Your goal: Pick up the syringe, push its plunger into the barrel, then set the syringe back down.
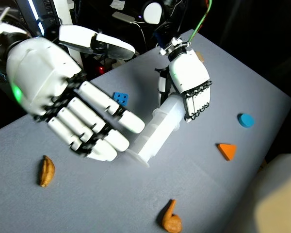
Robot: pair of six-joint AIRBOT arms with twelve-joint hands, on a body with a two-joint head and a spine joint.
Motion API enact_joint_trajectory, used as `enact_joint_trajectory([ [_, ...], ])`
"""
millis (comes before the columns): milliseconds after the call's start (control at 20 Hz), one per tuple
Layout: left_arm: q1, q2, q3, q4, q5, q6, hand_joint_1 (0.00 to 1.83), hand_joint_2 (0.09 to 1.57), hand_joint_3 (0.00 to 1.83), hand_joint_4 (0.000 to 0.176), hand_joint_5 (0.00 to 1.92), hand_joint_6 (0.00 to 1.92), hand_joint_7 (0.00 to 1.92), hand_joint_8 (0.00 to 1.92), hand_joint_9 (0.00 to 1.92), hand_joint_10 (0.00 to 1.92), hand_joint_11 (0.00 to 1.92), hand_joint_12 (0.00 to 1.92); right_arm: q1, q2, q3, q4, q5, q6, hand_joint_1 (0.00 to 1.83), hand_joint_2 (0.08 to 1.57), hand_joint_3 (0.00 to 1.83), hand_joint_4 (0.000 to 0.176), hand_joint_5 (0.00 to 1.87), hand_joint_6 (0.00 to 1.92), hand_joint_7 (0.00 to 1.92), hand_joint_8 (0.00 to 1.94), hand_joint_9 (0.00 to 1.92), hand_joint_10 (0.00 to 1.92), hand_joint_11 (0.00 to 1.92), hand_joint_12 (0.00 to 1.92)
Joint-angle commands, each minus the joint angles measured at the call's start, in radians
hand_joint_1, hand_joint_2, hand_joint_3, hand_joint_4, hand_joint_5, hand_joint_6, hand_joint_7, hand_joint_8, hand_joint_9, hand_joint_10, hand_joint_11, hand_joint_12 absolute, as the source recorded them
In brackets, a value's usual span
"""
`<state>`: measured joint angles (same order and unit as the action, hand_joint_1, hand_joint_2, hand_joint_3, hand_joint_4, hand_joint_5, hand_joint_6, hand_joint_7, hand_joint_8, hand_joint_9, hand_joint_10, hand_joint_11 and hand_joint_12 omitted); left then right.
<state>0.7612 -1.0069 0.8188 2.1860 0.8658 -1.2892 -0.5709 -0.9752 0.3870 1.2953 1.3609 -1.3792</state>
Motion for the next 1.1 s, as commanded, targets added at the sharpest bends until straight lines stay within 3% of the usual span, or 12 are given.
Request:
enact_joint_trajectory([
  [0, -0.02, 0.013, 0.005, 0.09, 0.086, -0.016, 1.46, 1.15, 0.0, 0.0, 0.86, 0.85, 0.81, 1.21, 0.82, 1.36, 0.85, 1.48, 0.0, 0.005, 0.0, -0.09, 0.057, 0.034, 0.08, 1.0, 0.0, 0.109, 0.09, 0.0, 0.07, 0.0, 0.03, 0.0, 0.0, 0.61],
  [250, -0.062, 0.067, -0.007, 0.145, 0.015, -0.035, 1.49, 1.15, 0.0, 0.0, 0.86, 0.84, 0.81, 1.21, 0.81, 1.34, 0.85, 1.55, -0.032, 0.008, 0.002, -0.06, 0.054, 0.109, 0.08, 1.0, 0.0, 0.109, 0.09, 0.0, 0.07, 0.0, 0.03, 0.0, 0.0, 0.59],
  [300, -0.071, 0.075, -0.01, 0.153, -0.001, -0.035, 1.39, 1.17, 0.0, 0.0, 0.85, 0.91, 0.81, 1.26, 0.83, 1.42, 0.87, 1.28, -0.03, 0.008, 0.002, -0.041, 0.057, 0.132, 0.08, 1.0, 0.0, 0.109, 0.09, 0.0, 0.07, 0.0, 0.03, 0.0, 0.0, 0.59],
  [350, -0.082, 0.083, -0.013, 0.165, -0.024, -0.035, 1.37, 1.17, 0.0, 0.0, 0.85, 0.93, 0.81, 1.26, 0.84, 1.43, 0.9, 1.17, -0.031, 0.007, 0.005, -0.033, 0.059, 0.172, 0.08, 1.0, 0.0, 0.109, 0.09, 0.0, 0.07, 0.0, 0.03, 0.0, 0.0, 0.59],
  [500, -0.091, 0.101, -0.023, 0.18, -0.045, -0.055, 1.36, 1.17, 0.0, 0.0, 0.85, 0.93, 0.81, 1.26, 0.85, 1.42, 0.9, 1.11, -0.039, -0.006, 0.017, -0.033, 0.066, 0.213, 0.08, 1.0, 0.0, 0.11, 0.08, 0.0, 0.07, 0.0, 0.03, 0.0, 0.0, 0.59],
  [550, -0.091, 0.105, -0.027, 0.18, -0.048, -0.059, 1.46, 1.15, 0.0, 0.0, 0.86, 0.85, 0.81, 1.22, 0.83, 1.35, 0.86, 1.44, -0.043, -0.011, 0.023, -0.03, 0.068, 0.22, 0.08, 1.0, 0.0, 0.11, 0.08, 0.0, 0.07, 0.0, 0.03, 0.0, 0.0, 0.58],
  [600, -0.09, 0.109, -0.03, 0.192, -0.05, -0.073, 1.48, 1.15, 0.0, 0.0, 0.87, 0.83, 0.81, 1.21, 0.82, 1.34, 0.85, 1.51, -0.044, -0.017, 0.028, -0.011, 0.069, 0.244, 0.08, 1.0, 0.0, 0.11, 0.08, 0.0, 0.07, 0.0, 0.03, 0.0, 0.0, 0.58],
  [750, -0.083, 0.12, -0.03, 0.249, -0.076, -0.139, 1.49, 1.14, 0.0, 0.0, 0.9, 0.81, 0.8, 1.22, 0.83, 1.33, 0.81, 1.55, -0.05, -0.036, 0.043, 0.014, 0.067, 0.37, 0.08, 1.0, 0.0, 0.11, 0.07, 0.0, 0.06, 0.0, 0.03, 0.0, 0.0, 0.57],
  [900, -0.079, 0.127, -0.029, 0.283, -0.079, -0.173, 1.49, 1.14, 0.0, 0.0, 0.9, 0.81, 0.8, 1.22, 0.83, 1.32, 0.81, 1.55, -0.052, -0.065, 0.066, 0.031, 0.062, 0.398, 0.08, 1.0, 0.0, 0.11, 0.07, 0.0, 0.06, 0.0, 0.02, 0.0, 0.0, 0.58],
  [950, -0.079, 0.128, -0.029, 0.292, -0.084, -0.173, 1.39, 1.16, 0.0, 0.0, 0.89, 0.88, 0.81, 1.25, 0.85, 1.39, 0.83, 1.26, -0.053, -0.079, 0.075, 0.031, 0.057, 0.399, 0.08, 1.0, 0.0, 0.11, 0.07, 0.0, 0.06, 0.0, 0.02, 0.0, 0.0, 0.58],
  [1050, -0.077, 0.128, -0.027, 0.318, -0.103, -0.173, 1.36, 1.17, 0.0, 0.0, 0.89, 0.9, 0.81, 1.26, 0.86, 1.4, 0.9, 1.09, -0.055, -0.108, 0.09, 0.031, 0.048, 0.388, 0.09, 1.0, 0.0, 0.11, 0.07, 0.0, 0.06, 0.0, 0.03, 0.0, 0.0, 0.59],
])
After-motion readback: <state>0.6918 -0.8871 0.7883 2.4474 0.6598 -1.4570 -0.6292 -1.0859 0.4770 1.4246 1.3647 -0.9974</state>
